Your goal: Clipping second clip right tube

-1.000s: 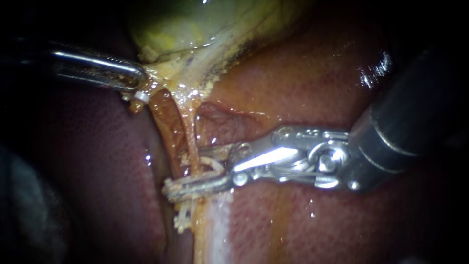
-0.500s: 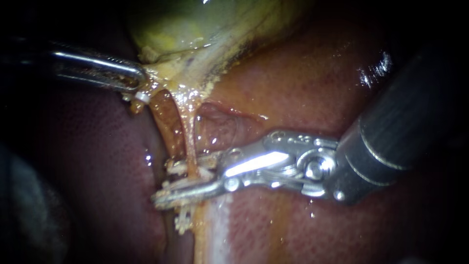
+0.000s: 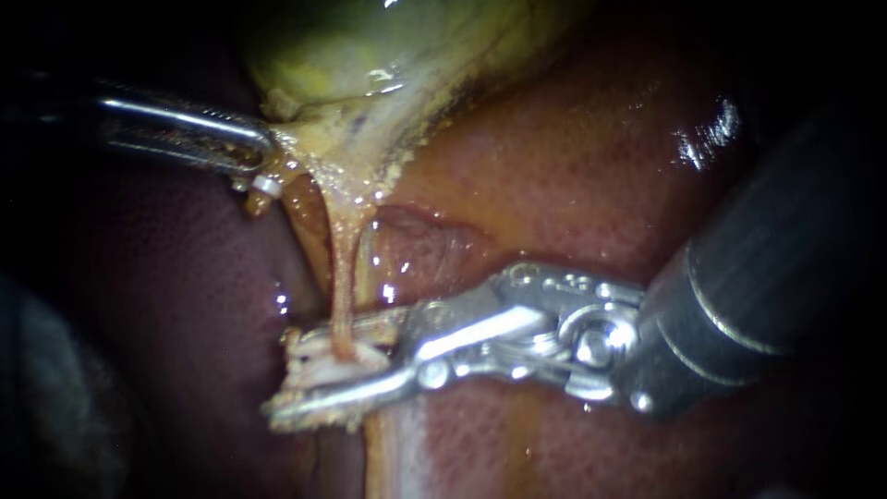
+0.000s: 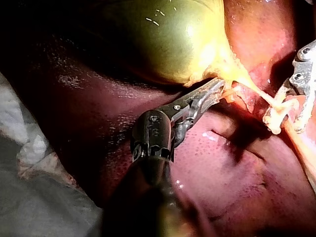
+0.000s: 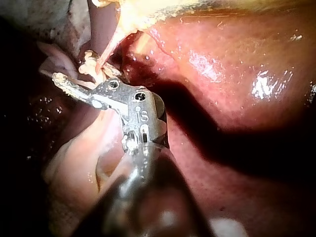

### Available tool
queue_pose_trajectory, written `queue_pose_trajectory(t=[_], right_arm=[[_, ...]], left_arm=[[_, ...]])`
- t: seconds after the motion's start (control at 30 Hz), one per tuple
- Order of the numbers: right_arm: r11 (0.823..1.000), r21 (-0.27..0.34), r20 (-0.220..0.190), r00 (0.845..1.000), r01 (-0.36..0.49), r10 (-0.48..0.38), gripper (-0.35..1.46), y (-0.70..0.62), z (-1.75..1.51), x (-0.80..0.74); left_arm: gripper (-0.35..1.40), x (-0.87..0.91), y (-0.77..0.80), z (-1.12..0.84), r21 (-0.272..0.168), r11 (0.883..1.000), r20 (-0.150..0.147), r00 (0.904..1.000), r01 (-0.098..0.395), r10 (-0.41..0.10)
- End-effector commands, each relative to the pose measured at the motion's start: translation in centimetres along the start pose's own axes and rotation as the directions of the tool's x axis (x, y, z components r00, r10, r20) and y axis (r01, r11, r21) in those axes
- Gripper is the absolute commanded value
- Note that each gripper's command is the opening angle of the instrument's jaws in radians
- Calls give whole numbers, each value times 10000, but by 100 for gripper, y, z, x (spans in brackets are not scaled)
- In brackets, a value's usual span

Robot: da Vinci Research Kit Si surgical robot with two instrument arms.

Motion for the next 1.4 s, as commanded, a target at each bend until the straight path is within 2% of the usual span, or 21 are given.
queue_pose_trajectory(t=[0.03,0.2,0.43,0.9,1.07,1.23,1.4], right_arm=[[10000,88,-27,10000,-6,6,48,-3,1,2],[9994,355,-78,10000,-36,39,45,-11,2,10],[9992,358,-74,9998,-161,164,37,-8,-1,11],[9971,304,-91,9975,-693,696,-4,-1,-10,10],[9889,293,-58,9893,-1456,1458,-35,-2,-12,9],[9761,305,-2,9766,-2151,2152,-35,-2,-16,7],[9765,266,8,9769,-2139,2139,-35,-2,-17,4]], left_arm=[[-35,0,0,0,0,10000,2,10000,-1,1],[-35,0,0,0,1,10000,1,10000,0,0],[-35,0,0,0,2,10000,1,10000,0,0],[-35,0,0,0,6,10000,0,10000,2,-2],[-35,0,0,0,6,10000,-1,10000,2,-2],[-35,0,0,0,8,10000,-1,10000,3,-3],[-35,0,0,0,8,10000,-1,10000,2,-2]])
